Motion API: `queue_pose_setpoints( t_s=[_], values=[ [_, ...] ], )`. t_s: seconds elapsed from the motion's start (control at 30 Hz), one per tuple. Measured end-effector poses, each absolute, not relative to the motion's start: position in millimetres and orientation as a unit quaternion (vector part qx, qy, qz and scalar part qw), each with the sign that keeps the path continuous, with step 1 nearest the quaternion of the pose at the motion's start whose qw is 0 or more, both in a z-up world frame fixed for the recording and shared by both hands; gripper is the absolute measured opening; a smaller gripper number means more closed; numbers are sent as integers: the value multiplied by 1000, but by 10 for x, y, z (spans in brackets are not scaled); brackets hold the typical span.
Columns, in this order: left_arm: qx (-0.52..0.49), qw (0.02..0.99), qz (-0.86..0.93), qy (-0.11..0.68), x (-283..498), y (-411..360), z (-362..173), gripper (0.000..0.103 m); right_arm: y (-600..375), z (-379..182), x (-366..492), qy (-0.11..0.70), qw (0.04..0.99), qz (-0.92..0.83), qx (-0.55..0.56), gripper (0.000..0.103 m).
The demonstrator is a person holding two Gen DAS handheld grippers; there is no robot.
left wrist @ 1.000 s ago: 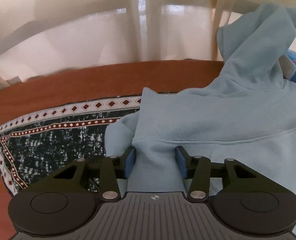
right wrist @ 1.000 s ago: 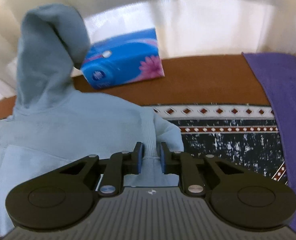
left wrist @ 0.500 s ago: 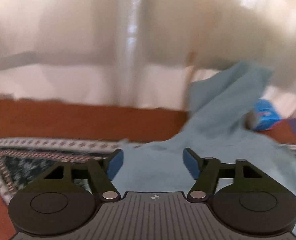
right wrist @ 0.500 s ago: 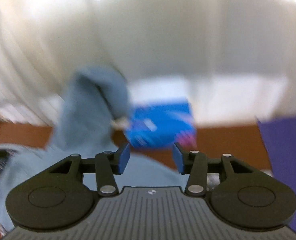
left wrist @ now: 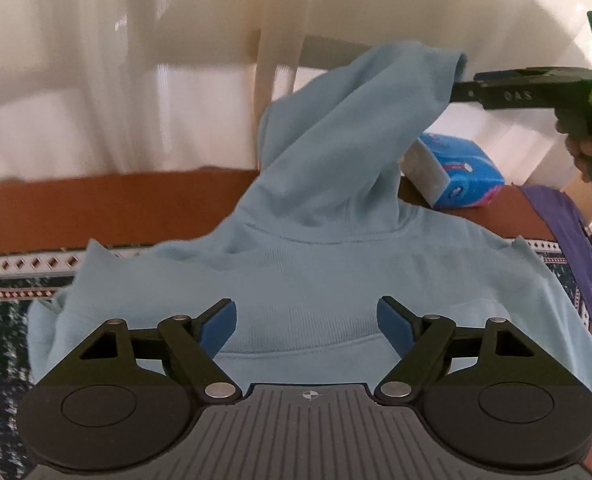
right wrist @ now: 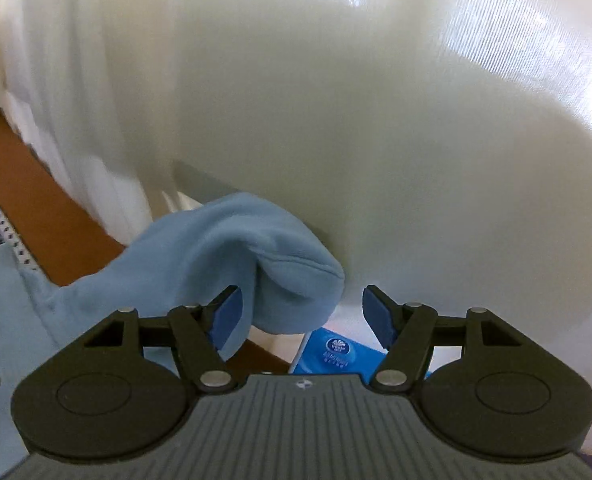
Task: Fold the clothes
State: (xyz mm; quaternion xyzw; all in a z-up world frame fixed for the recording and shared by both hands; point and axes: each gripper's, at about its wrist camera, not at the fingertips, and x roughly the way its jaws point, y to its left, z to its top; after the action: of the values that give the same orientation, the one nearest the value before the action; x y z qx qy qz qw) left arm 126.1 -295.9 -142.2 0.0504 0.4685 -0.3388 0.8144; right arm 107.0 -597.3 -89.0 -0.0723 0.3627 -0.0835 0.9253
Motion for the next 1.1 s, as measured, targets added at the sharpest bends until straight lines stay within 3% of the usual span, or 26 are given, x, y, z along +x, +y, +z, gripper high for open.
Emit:
queue_pose_setpoints(
  t_s=[0.1,0.13,0.17,0.23,0.7,0.87,1.1],
  values=[
    [30,805,-338,486,1329,-2933,-1459,87,-6055,-888,1106,354,931,-80,-42,64],
    [24,802,-337,492,1350,-2934,-1469,87,-6074,-866,1105,353,932,-76,-28,57],
    [19,799,-338,497,1366,-2933,-1471,87,-6094,-843,1104,351,934,-71,-14,32],
    [8,795,-342,501,1367,-2912,-1430,87,-6132,-797,1102,347,936,-62,15,26],
    [46,809,-364,460,875,-2623,-1074,87,-5190,-24,-239,288,956,51,-20,19],
    [60,817,-326,471,751,-2137,-1155,87,-4696,-319,-827,302,948,77,-67,18],
    [24,810,-342,476,687,-2062,-1057,87,-3936,-1350,-1323,375,903,123,-169,14]
  ],
)
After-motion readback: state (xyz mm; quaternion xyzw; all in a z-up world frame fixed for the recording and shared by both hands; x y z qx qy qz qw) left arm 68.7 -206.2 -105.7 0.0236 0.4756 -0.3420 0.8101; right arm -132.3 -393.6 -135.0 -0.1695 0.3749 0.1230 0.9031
